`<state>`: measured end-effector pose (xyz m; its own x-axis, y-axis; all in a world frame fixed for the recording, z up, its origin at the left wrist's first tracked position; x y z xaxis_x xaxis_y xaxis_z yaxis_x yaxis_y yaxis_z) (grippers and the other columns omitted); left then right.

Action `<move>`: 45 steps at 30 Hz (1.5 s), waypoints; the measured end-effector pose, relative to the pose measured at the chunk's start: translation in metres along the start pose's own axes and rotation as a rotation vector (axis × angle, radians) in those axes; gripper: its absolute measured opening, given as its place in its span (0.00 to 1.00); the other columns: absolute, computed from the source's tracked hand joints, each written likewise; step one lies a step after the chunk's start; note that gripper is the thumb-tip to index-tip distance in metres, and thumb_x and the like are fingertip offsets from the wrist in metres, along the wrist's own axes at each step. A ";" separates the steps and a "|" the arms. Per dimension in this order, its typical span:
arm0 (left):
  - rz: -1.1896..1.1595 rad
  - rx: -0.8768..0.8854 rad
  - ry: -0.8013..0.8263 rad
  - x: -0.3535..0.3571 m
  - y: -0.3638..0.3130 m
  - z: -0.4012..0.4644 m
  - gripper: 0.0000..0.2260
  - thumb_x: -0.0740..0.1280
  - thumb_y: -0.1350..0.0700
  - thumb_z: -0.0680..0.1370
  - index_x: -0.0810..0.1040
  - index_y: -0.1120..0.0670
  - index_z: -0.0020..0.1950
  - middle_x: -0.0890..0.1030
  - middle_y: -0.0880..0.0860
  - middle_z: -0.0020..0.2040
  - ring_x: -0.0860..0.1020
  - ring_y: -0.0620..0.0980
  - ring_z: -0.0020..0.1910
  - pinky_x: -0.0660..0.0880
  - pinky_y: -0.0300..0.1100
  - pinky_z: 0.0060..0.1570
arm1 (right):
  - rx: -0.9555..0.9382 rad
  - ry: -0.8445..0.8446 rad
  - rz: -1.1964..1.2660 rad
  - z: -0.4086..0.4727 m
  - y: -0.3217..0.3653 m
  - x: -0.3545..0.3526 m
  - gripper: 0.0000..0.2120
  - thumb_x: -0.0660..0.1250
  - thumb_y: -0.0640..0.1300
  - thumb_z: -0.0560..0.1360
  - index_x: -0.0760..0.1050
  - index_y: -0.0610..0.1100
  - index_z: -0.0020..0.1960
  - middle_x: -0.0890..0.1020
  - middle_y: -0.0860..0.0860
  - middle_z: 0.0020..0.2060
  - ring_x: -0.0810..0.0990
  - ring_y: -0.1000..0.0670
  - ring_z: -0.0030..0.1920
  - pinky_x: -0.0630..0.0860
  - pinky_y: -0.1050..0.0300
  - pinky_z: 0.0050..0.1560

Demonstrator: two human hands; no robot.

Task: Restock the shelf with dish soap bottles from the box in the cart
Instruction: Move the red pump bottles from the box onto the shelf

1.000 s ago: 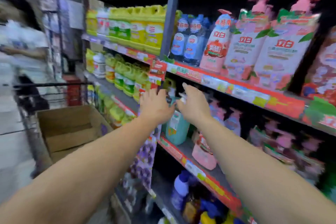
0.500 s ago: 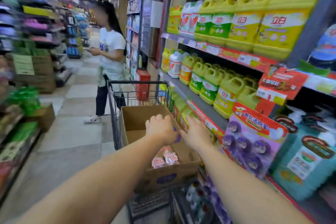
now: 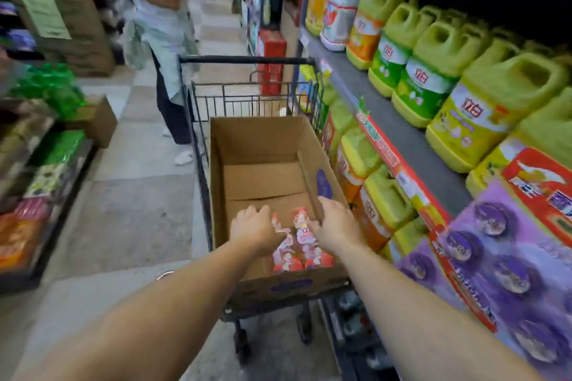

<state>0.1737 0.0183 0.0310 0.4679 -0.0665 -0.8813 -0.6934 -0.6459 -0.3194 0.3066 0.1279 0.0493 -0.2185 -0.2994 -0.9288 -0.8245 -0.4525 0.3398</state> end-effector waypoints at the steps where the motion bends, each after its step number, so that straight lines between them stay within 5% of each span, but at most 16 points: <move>1: -0.001 -0.038 0.041 0.016 0.005 0.013 0.34 0.64 0.34 0.73 0.64 0.49 0.74 0.69 0.56 0.70 0.68 0.59 0.68 0.68 0.51 0.65 | -0.001 0.034 0.008 0.012 -0.007 0.012 0.30 0.65 0.53 0.77 0.62 0.48 0.75 0.70 0.48 0.71 0.68 0.45 0.70 0.68 0.52 0.68; 6: -0.054 -0.171 0.214 0.076 0.026 0.057 0.36 0.64 0.30 0.69 0.66 0.48 0.71 0.73 0.56 0.67 0.71 0.59 0.66 0.71 0.52 0.65 | -0.013 0.238 0.030 0.062 -0.026 0.072 0.28 0.69 0.50 0.74 0.66 0.48 0.72 0.73 0.45 0.67 0.73 0.42 0.66 0.72 0.49 0.64; 11: -0.214 -0.183 0.494 0.125 0.032 0.072 0.38 0.68 0.45 0.77 0.49 0.51 0.80 0.62 0.58 0.76 0.65 0.58 0.73 0.64 0.46 0.70 | -0.004 0.465 0.063 0.082 -0.031 0.140 0.31 0.71 0.48 0.75 0.63 0.46 0.74 0.72 0.45 0.69 0.72 0.43 0.68 0.69 0.52 0.64; 13: -0.375 -0.200 0.589 0.146 0.030 0.079 0.38 0.69 0.55 0.78 0.48 0.56 0.79 0.62 0.57 0.76 0.65 0.53 0.72 0.64 0.35 0.65 | 0.005 0.527 0.109 0.089 -0.036 0.162 0.32 0.71 0.45 0.75 0.61 0.45 0.75 0.72 0.47 0.70 0.71 0.45 0.69 0.65 0.57 0.65; 16: -0.731 -0.276 0.638 0.182 0.036 0.099 0.39 0.71 0.72 0.72 0.53 0.60 0.77 0.70 0.58 0.70 0.70 0.47 0.62 0.68 0.30 0.56 | 0.061 0.573 0.106 0.098 -0.051 0.188 0.34 0.70 0.47 0.76 0.57 0.47 0.77 0.71 0.47 0.71 0.70 0.45 0.69 0.65 0.58 0.64; 19: -0.888 -0.457 0.660 0.224 0.055 0.107 0.38 0.79 0.67 0.64 0.66 0.57 0.69 0.78 0.55 0.62 0.77 0.51 0.60 0.73 0.45 0.62 | 0.161 0.621 0.130 0.097 -0.063 0.213 0.36 0.69 0.46 0.76 0.54 0.48 0.78 0.69 0.48 0.73 0.69 0.44 0.70 0.64 0.58 0.67; 22: -1.044 -0.625 0.725 0.250 0.058 0.096 0.24 0.77 0.65 0.68 0.77 0.59 0.62 0.82 0.56 0.58 0.80 0.55 0.58 0.76 0.47 0.57 | 0.191 0.614 0.170 0.101 -0.063 0.226 0.36 0.69 0.45 0.76 0.54 0.49 0.78 0.72 0.49 0.71 0.72 0.45 0.68 0.67 0.55 0.68; 26: -1.161 -0.740 0.726 0.259 0.064 0.091 0.17 0.76 0.63 0.70 0.77 0.57 0.56 0.82 0.54 0.52 0.80 0.49 0.45 0.75 0.41 0.40 | 0.251 0.615 0.230 0.108 -0.064 0.234 0.38 0.70 0.44 0.75 0.53 0.51 0.79 0.73 0.50 0.69 0.73 0.47 0.67 0.67 0.58 0.66; 32: -1.156 -0.851 0.732 0.254 0.089 0.089 0.19 0.76 0.60 0.71 0.74 0.57 0.58 0.80 0.52 0.46 0.78 0.49 0.42 0.74 0.41 0.37 | 0.303 0.633 0.251 0.106 -0.057 0.254 0.40 0.70 0.53 0.75 0.51 0.50 0.79 0.72 0.49 0.70 0.71 0.45 0.69 0.70 0.49 0.68; 35: -1.205 -0.853 0.712 0.260 0.089 0.093 0.24 0.79 0.60 0.68 0.75 0.57 0.61 0.82 0.55 0.52 0.80 0.51 0.46 0.76 0.44 0.39 | 0.322 0.609 0.219 0.118 -0.057 0.265 0.37 0.67 0.57 0.75 0.55 0.48 0.77 0.74 0.49 0.68 0.73 0.43 0.66 0.71 0.46 0.66; 41: -1.218 -0.864 0.626 0.257 0.086 0.098 0.33 0.79 0.59 0.67 0.68 0.56 0.67 0.81 0.57 0.57 0.80 0.53 0.46 0.74 0.42 0.34 | 0.435 0.588 0.431 0.123 -0.057 0.278 0.40 0.70 0.52 0.75 0.51 0.48 0.79 0.73 0.50 0.68 0.73 0.45 0.67 0.70 0.49 0.67; 45: -1.250 -0.806 0.490 0.235 0.085 0.103 0.32 0.78 0.65 0.67 0.65 0.56 0.65 0.78 0.53 0.50 0.79 0.54 0.48 0.78 0.44 0.40 | 0.437 0.504 0.541 0.121 -0.053 0.256 0.41 0.71 0.51 0.74 0.51 0.51 0.78 0.75 0.52 0.66 0.75 0.47 0.65 0.72 0.47 0.66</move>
<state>0.1680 0.0261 -0.2398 0.7373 0.6746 0.0357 0.6461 -0.6888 -0.3289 0.2311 0.1766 -0.2241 -0.4672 -0.7649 -0.4435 -0.8233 0.1934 0.5336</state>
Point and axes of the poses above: each hand's wrist, its own z-axis towards the middle knuckle, its own x-axis out of the palm, y = z × x, the point moved 9 cm from there along z, towards the middle knuckle
